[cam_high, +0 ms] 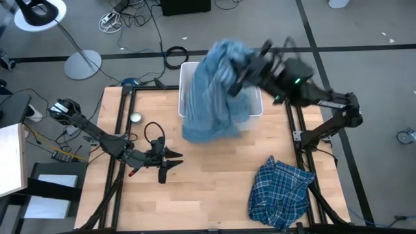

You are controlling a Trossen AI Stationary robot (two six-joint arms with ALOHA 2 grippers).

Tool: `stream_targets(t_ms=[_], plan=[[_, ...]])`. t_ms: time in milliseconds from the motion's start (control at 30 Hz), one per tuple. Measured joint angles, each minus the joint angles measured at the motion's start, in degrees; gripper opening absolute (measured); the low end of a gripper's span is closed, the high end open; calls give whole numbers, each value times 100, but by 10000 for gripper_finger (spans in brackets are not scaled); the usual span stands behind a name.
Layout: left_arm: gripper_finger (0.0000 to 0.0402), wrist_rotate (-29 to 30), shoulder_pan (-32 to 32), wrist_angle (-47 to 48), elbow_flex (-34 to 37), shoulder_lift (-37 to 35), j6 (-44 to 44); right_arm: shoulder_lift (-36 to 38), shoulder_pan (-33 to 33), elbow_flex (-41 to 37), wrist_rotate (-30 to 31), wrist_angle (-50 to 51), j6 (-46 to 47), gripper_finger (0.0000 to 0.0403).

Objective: Sort clothes
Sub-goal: Put the light blue blanket into the white laundry organizer

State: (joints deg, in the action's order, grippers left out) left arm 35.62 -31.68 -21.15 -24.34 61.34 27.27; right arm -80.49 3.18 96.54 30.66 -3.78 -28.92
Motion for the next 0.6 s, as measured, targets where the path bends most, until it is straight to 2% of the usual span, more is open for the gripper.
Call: stream_targets(t_ms=[300, 500, 600], plan=[[131, 112, 0, 11, 0, 0, -131, 2, 969, 1070, -487, -10, -27, 36], [131, 122, 0, 11, 0, 0, -131, 6, 1410, 1336, -646, -58, 127, 36], [131, 125, 7, 9, 0, 0, -140, 9, 1503, 1339, -687, 421, 575, 36]])
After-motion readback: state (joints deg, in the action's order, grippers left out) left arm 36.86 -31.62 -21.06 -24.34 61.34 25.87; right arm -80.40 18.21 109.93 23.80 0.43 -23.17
